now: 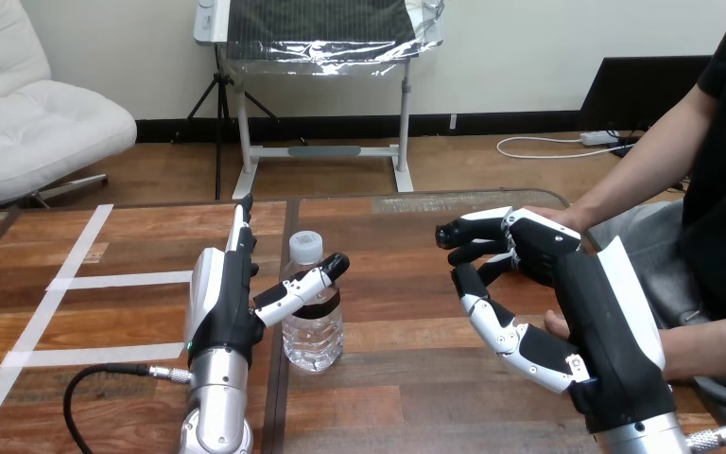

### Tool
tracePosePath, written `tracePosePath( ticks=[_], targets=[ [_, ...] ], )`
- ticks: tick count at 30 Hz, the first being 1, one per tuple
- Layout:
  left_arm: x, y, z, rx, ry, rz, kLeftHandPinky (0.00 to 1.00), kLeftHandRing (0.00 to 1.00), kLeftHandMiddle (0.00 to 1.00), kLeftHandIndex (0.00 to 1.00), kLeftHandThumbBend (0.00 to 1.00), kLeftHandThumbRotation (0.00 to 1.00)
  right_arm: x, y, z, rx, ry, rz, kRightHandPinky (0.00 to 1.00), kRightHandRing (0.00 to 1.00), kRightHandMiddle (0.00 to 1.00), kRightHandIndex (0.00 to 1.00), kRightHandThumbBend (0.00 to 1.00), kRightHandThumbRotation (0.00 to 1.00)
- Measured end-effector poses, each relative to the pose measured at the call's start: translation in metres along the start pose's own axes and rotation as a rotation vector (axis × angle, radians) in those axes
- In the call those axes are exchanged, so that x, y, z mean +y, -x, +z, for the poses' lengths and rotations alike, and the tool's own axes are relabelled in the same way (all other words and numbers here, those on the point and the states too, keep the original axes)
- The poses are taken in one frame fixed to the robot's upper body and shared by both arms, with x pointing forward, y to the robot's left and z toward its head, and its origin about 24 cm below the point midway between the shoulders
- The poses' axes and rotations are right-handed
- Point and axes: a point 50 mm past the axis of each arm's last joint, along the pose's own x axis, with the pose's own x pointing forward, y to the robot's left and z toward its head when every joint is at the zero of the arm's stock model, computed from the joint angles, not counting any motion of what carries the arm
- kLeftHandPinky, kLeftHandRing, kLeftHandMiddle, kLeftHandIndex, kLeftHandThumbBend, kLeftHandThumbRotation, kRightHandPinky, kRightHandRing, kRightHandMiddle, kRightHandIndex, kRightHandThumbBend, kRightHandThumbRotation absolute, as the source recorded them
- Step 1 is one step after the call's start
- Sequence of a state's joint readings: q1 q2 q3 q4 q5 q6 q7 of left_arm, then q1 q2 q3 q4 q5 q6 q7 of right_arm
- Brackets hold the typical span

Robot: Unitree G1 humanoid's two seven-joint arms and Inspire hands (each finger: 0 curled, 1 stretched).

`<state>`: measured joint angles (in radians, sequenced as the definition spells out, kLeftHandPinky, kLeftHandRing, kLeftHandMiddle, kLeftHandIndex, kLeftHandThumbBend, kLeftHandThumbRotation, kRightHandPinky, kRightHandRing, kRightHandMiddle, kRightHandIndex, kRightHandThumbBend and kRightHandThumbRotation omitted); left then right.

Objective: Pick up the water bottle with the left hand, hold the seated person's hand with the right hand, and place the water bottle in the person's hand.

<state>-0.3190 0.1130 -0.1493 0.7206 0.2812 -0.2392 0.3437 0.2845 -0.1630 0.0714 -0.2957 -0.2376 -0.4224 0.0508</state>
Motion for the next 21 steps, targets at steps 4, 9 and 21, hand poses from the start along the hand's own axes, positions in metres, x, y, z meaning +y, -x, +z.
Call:
tracePosePath(
  ticks=[4, 9, 21],
  targets=[
    [-0.0008, -0.0005, -0.0021, 0.013, -0.006, -0.013, 0.85, 0.94, 0.99, 1.0, 1.0, 0.58, -0.0001, 0.0, 0.0, 0.0, 0.0, 0.0, 0.48, 0.61, 0.65, 0.61, 0.31, 0.0],
    [-0.0021, -0.0014, -0.0043, 0.032, -0.012, -0.042, 0.86, 0.95, 0.99, 1.0, 1.0, 0.58, -0.0001, 0.0, 0.0, 0.0, 0.001, 0.0, 0.48, 0.61, 0.65, 0.61, 0.31, 0.0],
    [-0.0066, -0.0024, -0.0075, 0.08, -0.032, -0.137, 0.86, 0.95, 0.99, 1.0, 1.0, 0.59, -0.0002, 0.0, -0.0001, 0.0, 0.002, 0.001, 0.49, 0.61, 0.65, 0.6, 0.32, 0.0]
  ],
)
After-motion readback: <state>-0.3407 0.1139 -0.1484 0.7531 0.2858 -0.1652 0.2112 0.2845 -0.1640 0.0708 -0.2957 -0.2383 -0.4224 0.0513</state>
